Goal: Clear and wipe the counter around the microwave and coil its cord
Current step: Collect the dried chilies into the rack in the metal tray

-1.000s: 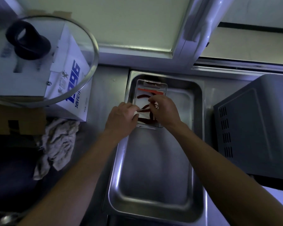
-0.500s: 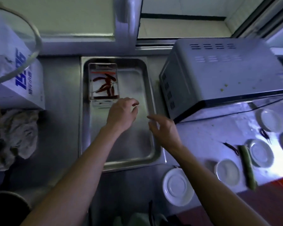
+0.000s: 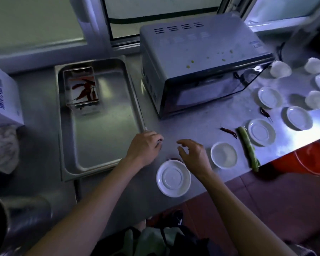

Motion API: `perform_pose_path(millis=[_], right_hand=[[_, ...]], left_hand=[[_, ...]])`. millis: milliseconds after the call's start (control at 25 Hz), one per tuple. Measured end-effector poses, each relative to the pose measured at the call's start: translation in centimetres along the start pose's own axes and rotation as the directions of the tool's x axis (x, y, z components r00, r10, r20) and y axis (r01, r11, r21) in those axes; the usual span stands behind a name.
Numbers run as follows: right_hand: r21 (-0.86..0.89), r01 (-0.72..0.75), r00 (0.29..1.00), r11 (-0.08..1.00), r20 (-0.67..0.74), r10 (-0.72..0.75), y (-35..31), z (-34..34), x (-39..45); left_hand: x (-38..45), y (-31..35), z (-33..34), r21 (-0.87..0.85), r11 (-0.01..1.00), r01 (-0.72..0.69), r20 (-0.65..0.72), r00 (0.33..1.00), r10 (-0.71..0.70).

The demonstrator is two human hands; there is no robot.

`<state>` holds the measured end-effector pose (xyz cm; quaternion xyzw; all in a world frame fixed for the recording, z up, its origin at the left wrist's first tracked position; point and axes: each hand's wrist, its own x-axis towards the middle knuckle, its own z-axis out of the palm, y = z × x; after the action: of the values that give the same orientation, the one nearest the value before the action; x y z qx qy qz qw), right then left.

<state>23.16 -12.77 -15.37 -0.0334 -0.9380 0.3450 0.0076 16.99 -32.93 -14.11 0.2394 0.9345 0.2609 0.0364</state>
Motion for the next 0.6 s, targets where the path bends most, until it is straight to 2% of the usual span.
perform_pose_path(millis=[200,600], right_hand=[[0.038,-0.070,0.998,0.997,0.010,0.070,4.1,-2.0,-5.1],[0.056,-0.052,0.992,0.997,0.120,0.045,8.6,-3.3,-10.5]], left_hand=[[-3.2,5.4,4.0,0.057,0.998,0.026,0.064,0.997,-0.029],[-7.7,8.4,8.1,0.101,0.976,0.190,0.164,0.965,-0.205]])
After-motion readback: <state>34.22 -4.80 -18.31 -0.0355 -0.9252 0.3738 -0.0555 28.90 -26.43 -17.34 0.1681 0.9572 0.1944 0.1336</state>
